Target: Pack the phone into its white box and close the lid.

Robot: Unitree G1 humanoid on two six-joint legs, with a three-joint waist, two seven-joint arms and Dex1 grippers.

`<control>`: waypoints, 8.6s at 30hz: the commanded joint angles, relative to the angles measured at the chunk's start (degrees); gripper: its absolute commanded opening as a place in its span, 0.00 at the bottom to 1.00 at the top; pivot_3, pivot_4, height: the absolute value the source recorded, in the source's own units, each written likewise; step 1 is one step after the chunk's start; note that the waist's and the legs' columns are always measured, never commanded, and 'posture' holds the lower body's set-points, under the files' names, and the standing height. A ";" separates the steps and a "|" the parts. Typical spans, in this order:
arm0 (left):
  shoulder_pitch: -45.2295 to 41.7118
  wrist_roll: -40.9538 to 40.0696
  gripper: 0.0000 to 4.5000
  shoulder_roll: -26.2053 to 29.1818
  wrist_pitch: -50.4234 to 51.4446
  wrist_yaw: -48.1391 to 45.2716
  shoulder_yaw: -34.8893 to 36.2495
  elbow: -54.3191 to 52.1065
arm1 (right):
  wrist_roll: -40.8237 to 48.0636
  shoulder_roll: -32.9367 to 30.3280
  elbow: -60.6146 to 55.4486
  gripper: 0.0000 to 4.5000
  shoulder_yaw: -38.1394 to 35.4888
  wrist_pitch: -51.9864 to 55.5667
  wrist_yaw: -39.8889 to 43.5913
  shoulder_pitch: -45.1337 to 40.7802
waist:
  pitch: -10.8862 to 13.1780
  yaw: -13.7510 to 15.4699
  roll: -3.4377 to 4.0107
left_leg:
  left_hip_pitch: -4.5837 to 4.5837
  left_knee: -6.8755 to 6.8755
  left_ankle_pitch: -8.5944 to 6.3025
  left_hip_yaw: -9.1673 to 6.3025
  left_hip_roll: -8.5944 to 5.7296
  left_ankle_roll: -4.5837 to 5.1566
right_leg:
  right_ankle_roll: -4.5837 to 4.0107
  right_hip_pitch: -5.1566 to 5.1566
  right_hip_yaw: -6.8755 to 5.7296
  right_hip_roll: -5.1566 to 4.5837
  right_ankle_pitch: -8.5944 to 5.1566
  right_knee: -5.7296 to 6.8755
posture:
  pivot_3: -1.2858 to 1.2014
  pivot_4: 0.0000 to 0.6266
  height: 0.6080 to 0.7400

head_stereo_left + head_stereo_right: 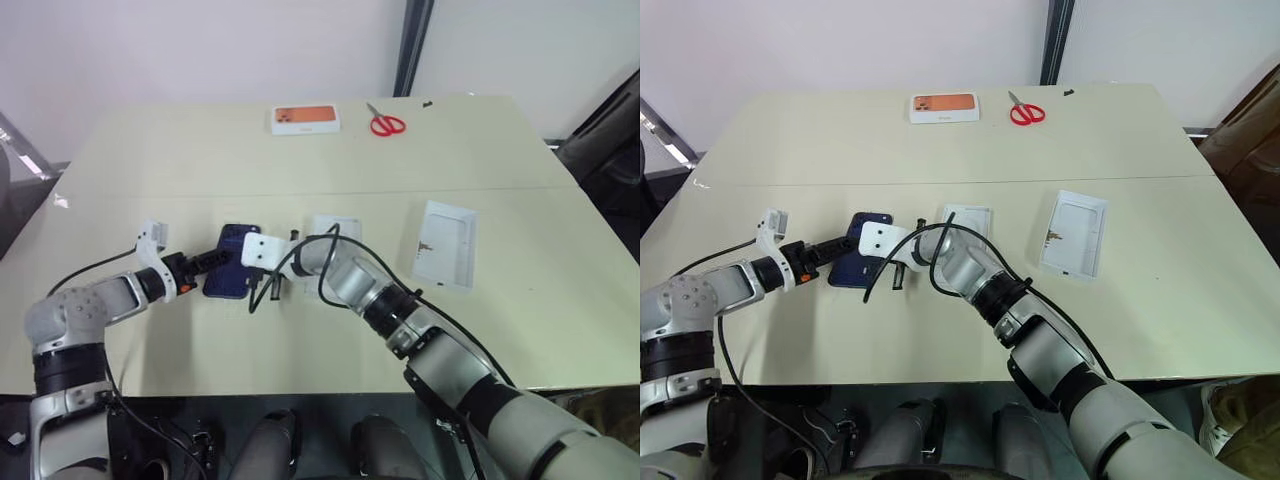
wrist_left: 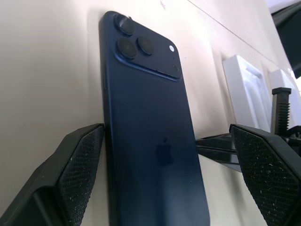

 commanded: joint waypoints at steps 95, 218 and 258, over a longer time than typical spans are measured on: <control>-0.24 -20.94 0.00 -14.32 5.93 7.85 8.19 -5.49 | 19.73 -30.33 -41.95 0.04 -10.46 1.30 18.98 27.20 | 0.23 -0.34 -0.44 | -0.91 0.35 0.06 0.00 0.10 -0.09 | 0.00 -0.46 0.00 0.06 0.01 -0.02 | 0.52 0.24 0.95; 1.89 -24.74 0.00 -13.06 4.18 8.86 5.28 -4.46 | 20.45 -30.76 -44.67 0.01 -8.36 0.52 20.01 27.72 | 0.21 -0.36 -0.46 | -0.90 0.49 0.07 0.01 0.10 -0.08 | 0.00 -0.43 0.00 0.07 0.01 0.06 | 0.52 0.24 0.95; -3.11 -24.30 0.00 -23.14 0.55 15.28 1.66 -2.60 | 27.17 -37.57 -39.80 0.99 -25.03 -0.39 16.47 27.54 | 0.21 -0.10 -0.49 | -0.91 0.54 0.07 0.02 0.10 -0.07 | 0.00 -0.37 -0.02 0.07 0.01 0.06 | 0.52 0.24 0.95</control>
